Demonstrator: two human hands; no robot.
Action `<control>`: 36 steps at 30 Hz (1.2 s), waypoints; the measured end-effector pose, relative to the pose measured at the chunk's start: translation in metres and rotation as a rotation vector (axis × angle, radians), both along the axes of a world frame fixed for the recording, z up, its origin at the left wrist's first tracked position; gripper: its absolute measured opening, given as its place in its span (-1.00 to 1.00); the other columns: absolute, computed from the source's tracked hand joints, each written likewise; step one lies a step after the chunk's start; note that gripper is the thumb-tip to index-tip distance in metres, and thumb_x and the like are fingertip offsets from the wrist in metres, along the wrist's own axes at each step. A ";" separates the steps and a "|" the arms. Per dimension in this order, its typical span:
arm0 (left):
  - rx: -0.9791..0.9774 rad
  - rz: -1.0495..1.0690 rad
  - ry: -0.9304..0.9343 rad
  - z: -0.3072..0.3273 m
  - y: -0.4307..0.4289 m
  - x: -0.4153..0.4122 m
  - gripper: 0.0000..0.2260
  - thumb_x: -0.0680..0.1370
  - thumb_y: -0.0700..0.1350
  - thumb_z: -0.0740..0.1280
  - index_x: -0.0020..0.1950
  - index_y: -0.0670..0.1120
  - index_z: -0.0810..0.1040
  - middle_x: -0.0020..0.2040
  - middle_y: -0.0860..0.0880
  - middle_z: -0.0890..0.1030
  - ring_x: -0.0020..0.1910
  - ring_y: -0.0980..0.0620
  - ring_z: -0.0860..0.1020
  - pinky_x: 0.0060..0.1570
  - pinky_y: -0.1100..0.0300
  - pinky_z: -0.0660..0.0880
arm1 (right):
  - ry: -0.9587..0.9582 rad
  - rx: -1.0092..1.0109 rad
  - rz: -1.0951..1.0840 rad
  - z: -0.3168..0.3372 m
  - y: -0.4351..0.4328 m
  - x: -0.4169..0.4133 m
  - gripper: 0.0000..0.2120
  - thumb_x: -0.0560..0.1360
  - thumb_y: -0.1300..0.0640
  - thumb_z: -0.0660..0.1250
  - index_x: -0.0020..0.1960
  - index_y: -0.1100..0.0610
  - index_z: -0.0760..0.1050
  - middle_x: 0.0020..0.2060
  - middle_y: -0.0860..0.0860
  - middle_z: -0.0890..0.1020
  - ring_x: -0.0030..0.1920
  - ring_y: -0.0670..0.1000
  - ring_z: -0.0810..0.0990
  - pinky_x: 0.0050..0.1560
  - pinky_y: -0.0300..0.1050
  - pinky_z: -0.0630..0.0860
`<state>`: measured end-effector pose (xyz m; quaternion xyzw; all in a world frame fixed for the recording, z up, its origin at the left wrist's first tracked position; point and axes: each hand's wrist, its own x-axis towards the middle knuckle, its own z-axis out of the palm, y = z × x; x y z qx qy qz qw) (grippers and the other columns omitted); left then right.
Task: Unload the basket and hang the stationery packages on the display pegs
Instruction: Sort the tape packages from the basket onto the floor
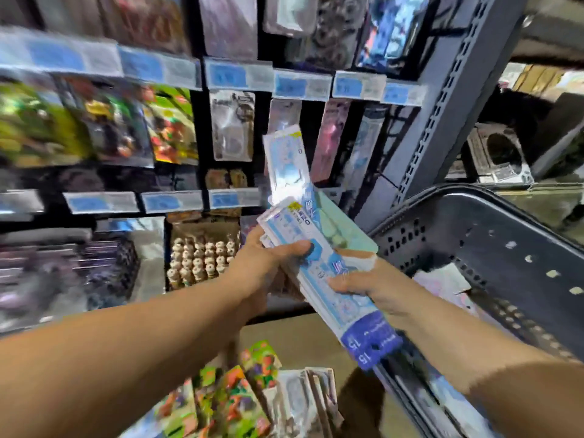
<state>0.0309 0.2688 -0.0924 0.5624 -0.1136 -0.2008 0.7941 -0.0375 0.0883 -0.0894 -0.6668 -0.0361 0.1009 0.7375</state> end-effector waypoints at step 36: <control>-0.164 0.808 0.688 -0.227 0.304 -0.010 -0.62 0.49 -0.24 0.45 0.27 -0.24 0.45 0.03 -0.29 0.66 -0.15 -0.20 0.67 -0.25 -0.09 0.65 | 0.415 0.036 -0.091 -0.176 0.255 0.047 -0.67 0.40 0.10 0.47 0.15 0.02 0.56 -0.01 0.04 0.72 -0.04 0.06 0.70 -0.15 -0.05 0.64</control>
